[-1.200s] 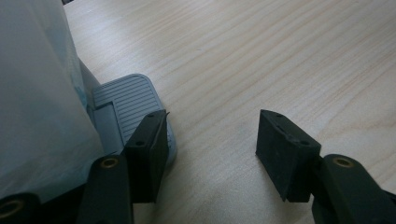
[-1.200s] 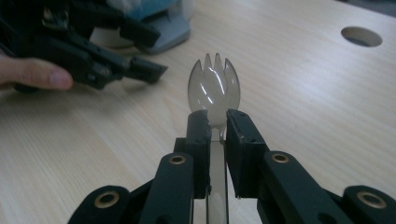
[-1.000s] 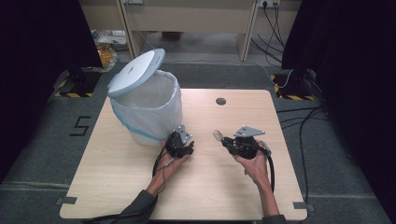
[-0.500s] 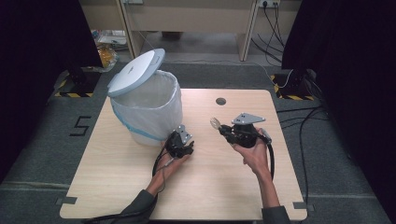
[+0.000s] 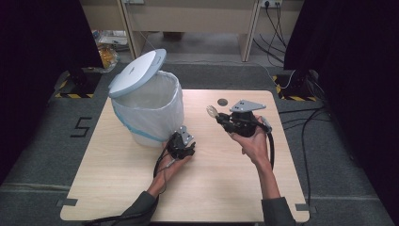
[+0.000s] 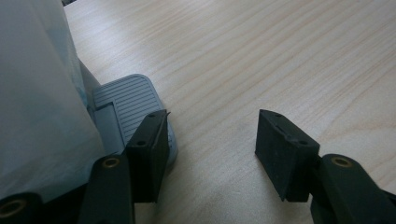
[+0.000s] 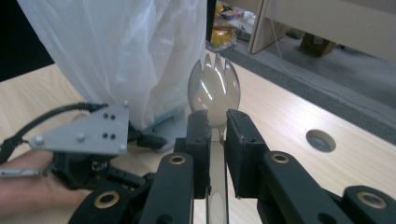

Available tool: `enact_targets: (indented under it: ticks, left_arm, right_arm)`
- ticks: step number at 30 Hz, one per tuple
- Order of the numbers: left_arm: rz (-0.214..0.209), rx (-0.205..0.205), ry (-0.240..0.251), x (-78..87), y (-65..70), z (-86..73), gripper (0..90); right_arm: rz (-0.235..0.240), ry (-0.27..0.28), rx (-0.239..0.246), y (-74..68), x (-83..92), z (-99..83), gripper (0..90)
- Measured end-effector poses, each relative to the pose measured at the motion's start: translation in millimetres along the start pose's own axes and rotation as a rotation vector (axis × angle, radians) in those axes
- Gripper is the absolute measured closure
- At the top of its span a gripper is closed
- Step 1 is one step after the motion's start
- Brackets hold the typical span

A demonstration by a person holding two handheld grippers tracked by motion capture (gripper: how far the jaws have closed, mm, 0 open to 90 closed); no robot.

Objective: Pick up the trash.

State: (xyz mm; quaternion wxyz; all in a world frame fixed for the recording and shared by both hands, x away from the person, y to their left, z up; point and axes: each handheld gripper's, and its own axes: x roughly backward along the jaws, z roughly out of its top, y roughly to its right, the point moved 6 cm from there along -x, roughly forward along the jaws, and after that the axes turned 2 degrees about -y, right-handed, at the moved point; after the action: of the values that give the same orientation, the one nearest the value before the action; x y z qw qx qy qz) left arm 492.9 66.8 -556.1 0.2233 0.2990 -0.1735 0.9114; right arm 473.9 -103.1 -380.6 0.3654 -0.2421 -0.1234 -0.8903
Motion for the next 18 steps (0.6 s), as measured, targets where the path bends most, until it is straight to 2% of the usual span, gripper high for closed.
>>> enact_targets:
  ticks: [6,14,18]
  left_arm:
    - [-0.001,0.003,0.002,-0.4,0.0,0.4,44.2]
    - [0.000,-0.003,-0.002,-0.7,-0.6,0.5,44.5]
    - [0.002,-0.001,0.002,-1.1,-0.6,0.8,44.6]
  right_arm:
    - [-0.002,0.019,0.010,-0.4,1.1,16.8,79.6]
    - [0.009,0.053,-0.004,0.5,-1.0,33.9,79.6]
    - [0.013,0.053,0.008,-2.4,-4.6,44.2,79.6]
